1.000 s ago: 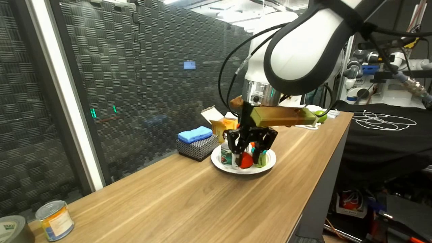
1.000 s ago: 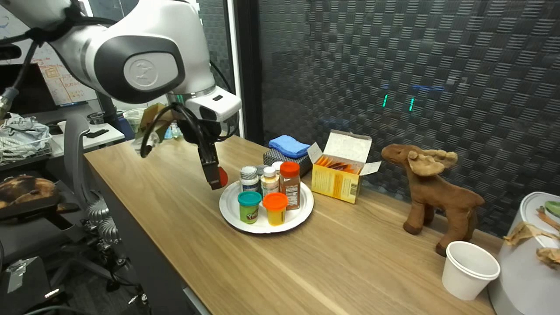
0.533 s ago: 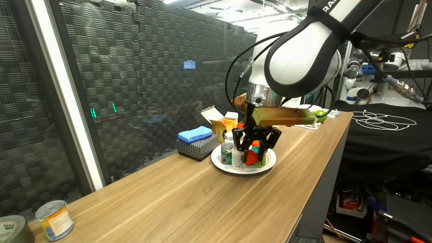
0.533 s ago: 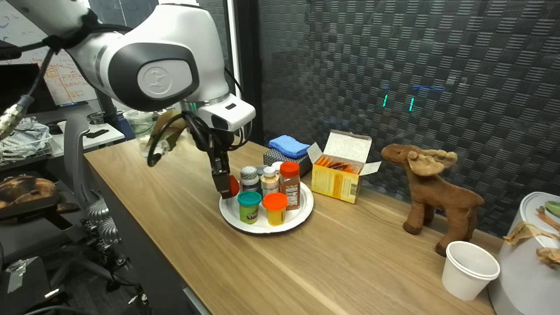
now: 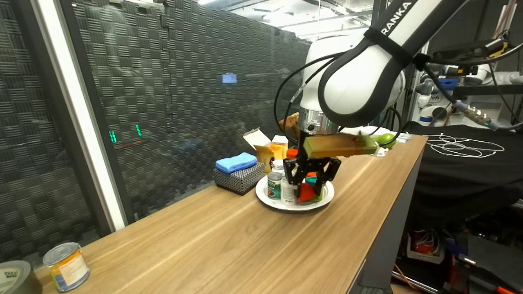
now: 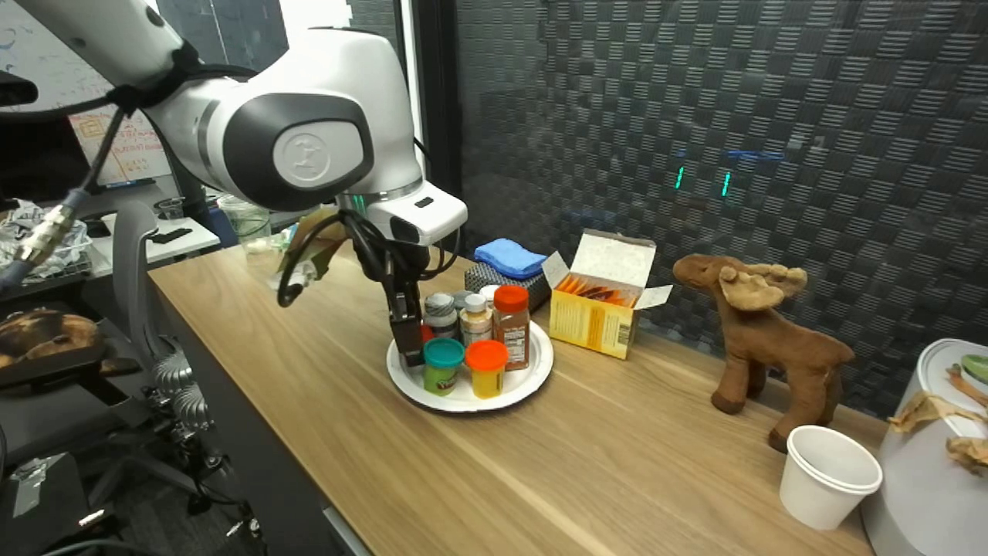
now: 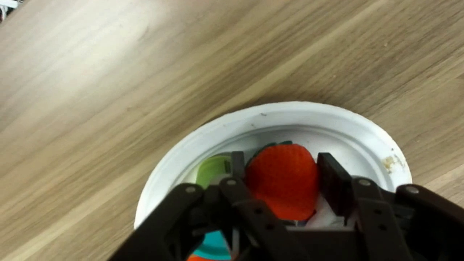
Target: Put all the bottles and the orange plushie surrounding the white plate, on the white plate
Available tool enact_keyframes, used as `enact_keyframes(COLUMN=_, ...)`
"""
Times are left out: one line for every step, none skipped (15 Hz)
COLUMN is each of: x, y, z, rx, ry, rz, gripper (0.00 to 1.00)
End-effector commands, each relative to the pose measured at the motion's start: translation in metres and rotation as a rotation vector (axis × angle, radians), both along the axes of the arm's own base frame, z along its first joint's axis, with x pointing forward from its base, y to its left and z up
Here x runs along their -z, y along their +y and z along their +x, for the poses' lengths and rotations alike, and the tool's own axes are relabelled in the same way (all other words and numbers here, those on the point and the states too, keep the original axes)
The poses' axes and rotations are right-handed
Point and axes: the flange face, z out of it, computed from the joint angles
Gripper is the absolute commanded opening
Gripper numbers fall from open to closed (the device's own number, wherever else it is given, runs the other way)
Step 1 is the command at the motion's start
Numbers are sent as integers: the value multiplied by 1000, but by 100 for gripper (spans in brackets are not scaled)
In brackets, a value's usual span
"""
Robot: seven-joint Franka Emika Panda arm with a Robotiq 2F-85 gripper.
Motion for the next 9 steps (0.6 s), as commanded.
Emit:
enact_keyframes(x=-11, y=-2, z=1, rx=21, ry=-11, rz=-17, gripper=86)
enact_keyframes(x=-12, y=-2, z=-1, rx=22, ry=-6, rz=-14, gripper=93)
enact_keyframes(x=-14, y=0, z=-5, rx=19, ry=-1, rz=-6, gripper=99)
enact_keyframes(x=-17, y=1, z=-7, rx=17, ry=-4, rz=-9, gripper=100)
enact_keyframes(x=-22, y=4, z=-12, rx=13, ry=4, rz=1, gripper=100)
enact_keyframes(x=-27, y=6, z=-15, rx=13, ry=10, rz=4, gripper=100)
enact_keyframes(x=-33, y=9, z=-19, rx=9, ry=20, rz=14, gripper=100)
enact_keyframes(x=-42, y=11, z=-26, rx=3, ry=49, rz=11, gripper=100)
enact_keyframes(x=-49, y=14, z=-32, rx=-5, ry=86, rz=16, gripper=100)
